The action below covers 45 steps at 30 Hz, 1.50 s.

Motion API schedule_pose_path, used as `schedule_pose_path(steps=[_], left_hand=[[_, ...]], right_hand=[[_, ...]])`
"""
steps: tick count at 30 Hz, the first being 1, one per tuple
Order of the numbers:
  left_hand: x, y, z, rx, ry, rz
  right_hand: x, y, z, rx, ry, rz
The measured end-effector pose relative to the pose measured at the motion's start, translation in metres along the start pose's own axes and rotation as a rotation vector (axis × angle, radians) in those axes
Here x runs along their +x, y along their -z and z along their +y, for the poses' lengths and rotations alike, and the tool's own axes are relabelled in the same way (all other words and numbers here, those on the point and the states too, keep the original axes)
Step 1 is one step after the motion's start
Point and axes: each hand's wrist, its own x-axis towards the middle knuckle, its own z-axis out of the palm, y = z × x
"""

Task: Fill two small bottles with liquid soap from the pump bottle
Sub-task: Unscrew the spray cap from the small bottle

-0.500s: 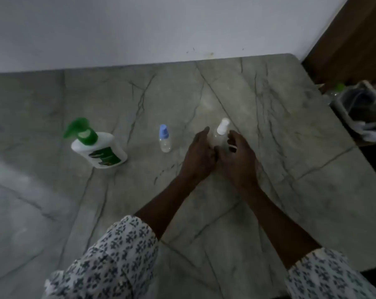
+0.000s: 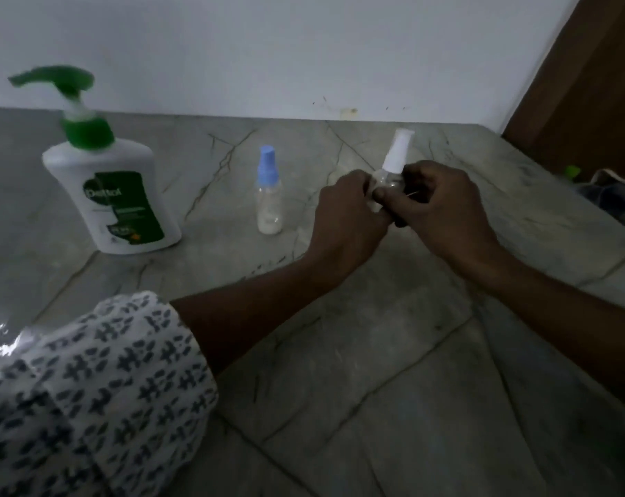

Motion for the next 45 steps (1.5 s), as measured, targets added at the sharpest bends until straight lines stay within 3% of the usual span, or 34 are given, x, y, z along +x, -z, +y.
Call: schedule_pose_path(steps=[10, 19, 33, 39, 43, 45], left_hand=[[-0.092, 0.068, 0.041, -0.029, 0.015, 0.088], [-0.193, 0.124, 0.055, -0.028, 0.089, 0.147], [-0.114, 0.133, 0.012, 0.042, 0.111, 0.127], [-0.106, 0.130, -0.010, 0.051, 0.129, 0.051], [-0.102, 0.129, -0.017, 0.049, 0.136, 0.049], [-0.101, 0.127, -0.020, 0.045, 0.132, 0.051]], right_hand=[[-0.078, 0.016, -0.071, 0.202, 0.012, -0.075], [-0.161, 0.014, -0.122, 0.184, 0.070, -0.084], [-0.077, -0.037, -0.122, 0.072, 0.161, -0.062], [-0.067, -0.050, -0.108, 0.034, 0.202, -0.201], [-0.062, -0.049, -0.100, 0.173, 0.158, -0.324], [-0.065, -0.052, -0.098, 0.297, 0.091, -0.291]])
